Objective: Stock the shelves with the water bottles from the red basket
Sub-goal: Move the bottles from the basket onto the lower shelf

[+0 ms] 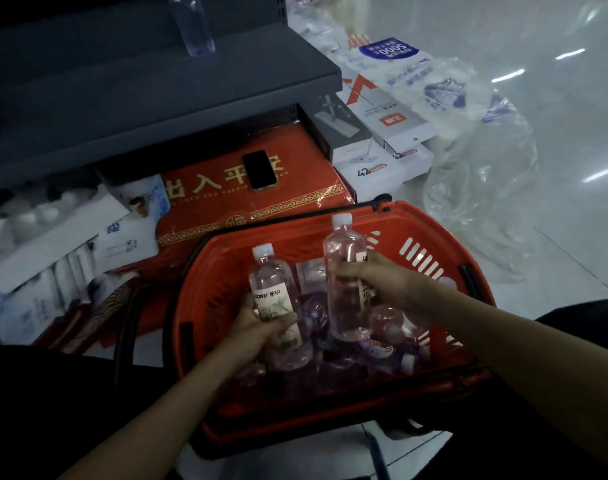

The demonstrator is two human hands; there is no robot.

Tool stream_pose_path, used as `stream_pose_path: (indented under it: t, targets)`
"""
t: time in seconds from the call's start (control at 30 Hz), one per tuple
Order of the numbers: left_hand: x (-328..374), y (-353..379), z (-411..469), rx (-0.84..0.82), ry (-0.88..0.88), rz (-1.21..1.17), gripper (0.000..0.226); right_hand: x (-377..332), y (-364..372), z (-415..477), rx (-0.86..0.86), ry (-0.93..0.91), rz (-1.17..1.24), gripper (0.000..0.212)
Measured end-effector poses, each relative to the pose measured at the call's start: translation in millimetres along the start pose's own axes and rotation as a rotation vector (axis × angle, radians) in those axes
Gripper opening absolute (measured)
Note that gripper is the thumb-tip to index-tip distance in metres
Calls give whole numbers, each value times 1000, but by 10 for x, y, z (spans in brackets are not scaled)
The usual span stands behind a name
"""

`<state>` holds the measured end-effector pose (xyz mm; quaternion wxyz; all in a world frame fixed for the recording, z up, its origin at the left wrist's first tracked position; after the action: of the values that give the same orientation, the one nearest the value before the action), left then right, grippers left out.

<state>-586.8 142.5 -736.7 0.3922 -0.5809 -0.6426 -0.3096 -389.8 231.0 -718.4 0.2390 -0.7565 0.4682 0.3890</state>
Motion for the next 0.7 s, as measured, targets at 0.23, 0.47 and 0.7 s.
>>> stream_pose_path:
  t: [0.23,0.47,0.7]
  targets:
    - [-270,149,-72,-239,-159,-142,41,377,523,-87,-332,161,-132,44]
    - [-347,112,-30,-219,-151,14,70,553,396,-8,-261,151,-206,48]
    - [56,-143,-86,-96,-7,55,85,89,342,-150,29,-109,-99,74]
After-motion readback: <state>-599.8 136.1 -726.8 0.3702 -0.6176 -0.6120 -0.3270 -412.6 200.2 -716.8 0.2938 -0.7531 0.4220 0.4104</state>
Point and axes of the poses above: each hand's wrist, its own z-axis towards the middle knuckle, its own y-axis out of the palm, x = y × z, the point moved 10 cm from there along z, towards the middle knuckle, and after that the axes turned 5 degrees about z, right-handed, at the moved point
